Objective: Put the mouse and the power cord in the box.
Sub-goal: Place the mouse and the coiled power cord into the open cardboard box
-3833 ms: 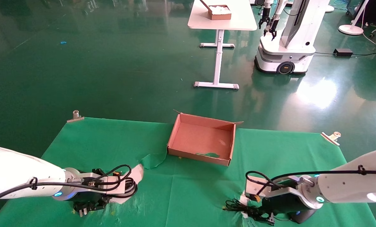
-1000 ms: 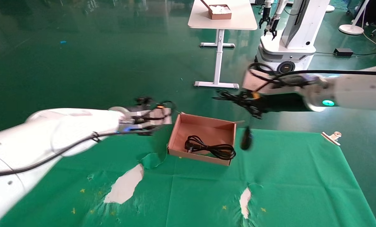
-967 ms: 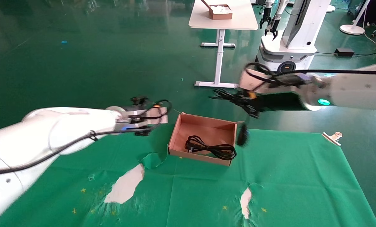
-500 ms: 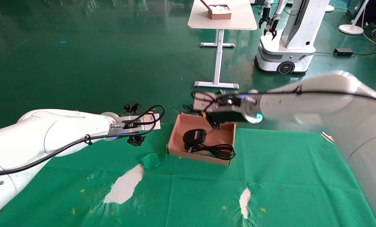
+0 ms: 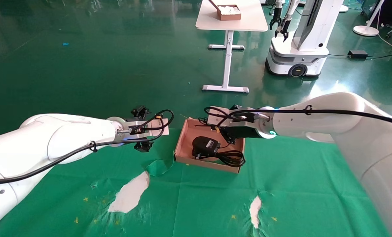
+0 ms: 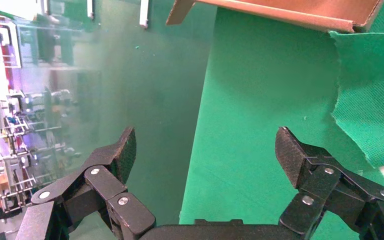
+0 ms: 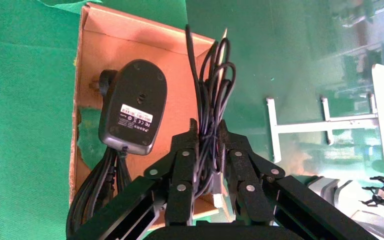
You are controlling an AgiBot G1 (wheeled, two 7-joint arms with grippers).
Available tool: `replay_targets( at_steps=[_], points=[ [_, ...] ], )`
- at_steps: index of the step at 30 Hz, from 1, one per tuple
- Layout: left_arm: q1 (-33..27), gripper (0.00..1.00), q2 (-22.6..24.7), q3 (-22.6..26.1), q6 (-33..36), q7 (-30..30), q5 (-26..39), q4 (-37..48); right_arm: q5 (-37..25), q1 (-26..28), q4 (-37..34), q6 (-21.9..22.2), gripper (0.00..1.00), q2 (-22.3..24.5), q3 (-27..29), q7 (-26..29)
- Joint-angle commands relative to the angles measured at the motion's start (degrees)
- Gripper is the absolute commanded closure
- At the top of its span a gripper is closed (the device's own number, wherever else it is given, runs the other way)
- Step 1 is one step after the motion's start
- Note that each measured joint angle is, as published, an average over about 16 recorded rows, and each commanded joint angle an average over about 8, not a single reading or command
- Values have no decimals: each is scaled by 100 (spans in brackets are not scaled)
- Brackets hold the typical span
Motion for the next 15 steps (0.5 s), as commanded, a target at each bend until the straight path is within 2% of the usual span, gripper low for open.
replay_targets(
  at_steps=[1,15],
  points=[
    [1,0,3,-3,-2,4,-1,1,1,7,14,-22,0,10,17,0],
    [5,0,5,-10,-7,18,-12,7,17,25,74,-106,0,53,77,6]
  ],
)
